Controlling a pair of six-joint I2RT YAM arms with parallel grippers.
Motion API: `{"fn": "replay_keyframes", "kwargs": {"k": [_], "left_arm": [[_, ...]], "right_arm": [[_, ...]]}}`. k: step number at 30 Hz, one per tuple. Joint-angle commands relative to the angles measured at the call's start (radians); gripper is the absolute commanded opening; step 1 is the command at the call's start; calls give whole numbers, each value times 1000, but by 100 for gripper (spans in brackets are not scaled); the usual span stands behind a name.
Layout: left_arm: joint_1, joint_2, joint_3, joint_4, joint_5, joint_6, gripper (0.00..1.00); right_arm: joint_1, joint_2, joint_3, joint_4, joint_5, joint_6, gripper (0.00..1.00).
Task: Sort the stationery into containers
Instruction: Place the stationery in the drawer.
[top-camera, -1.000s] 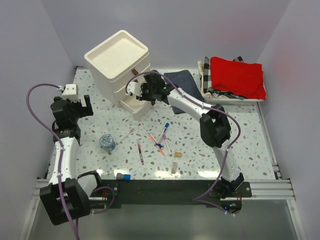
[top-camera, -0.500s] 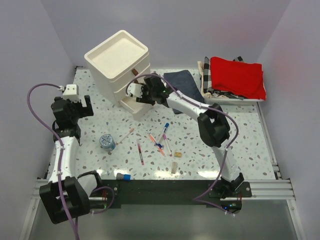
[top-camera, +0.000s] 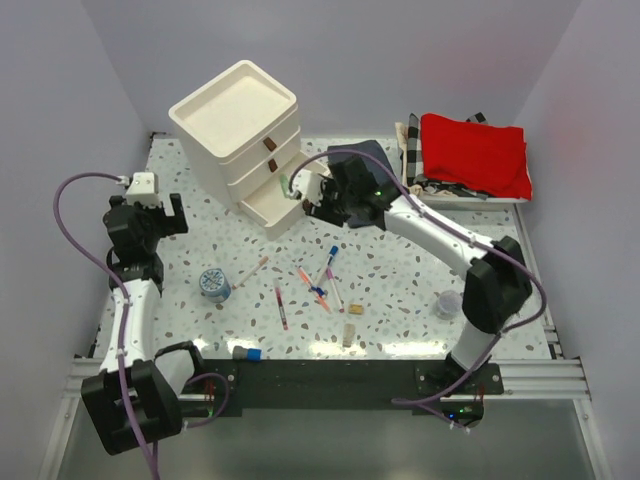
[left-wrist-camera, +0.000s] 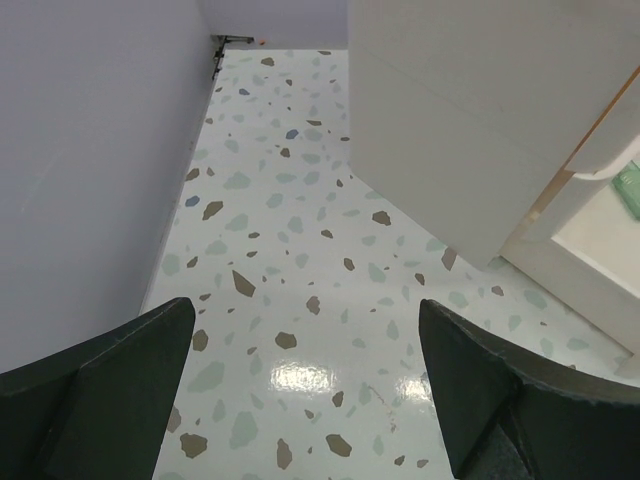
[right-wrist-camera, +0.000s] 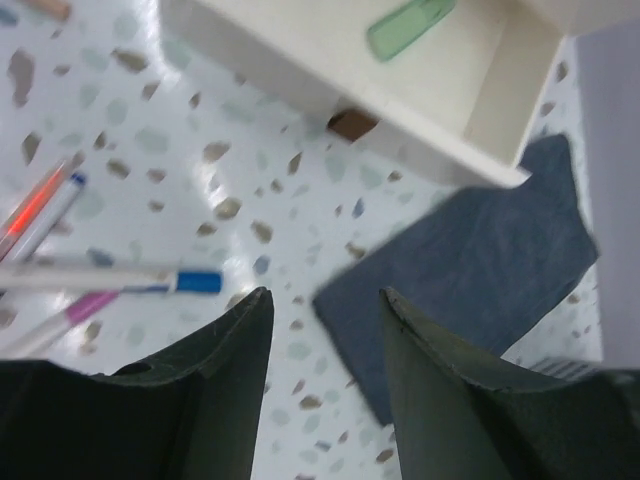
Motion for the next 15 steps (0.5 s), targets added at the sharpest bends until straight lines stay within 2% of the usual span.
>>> {"fn": "replay_keyframes", "kwargs": {"k": [1,7,15], "left_arm": [[14,-45,-24,68,10,-6,99],[22,-65,-47,54,21,-9,99],[29,-68,-35,30,27,4,99]], "right_arm": [[-5,-170,-271,-122,-15,68,51],[-6,-291,-496,-99,-41,-12,51],[33,-336,-643,-23,-63,-29,51]]}}
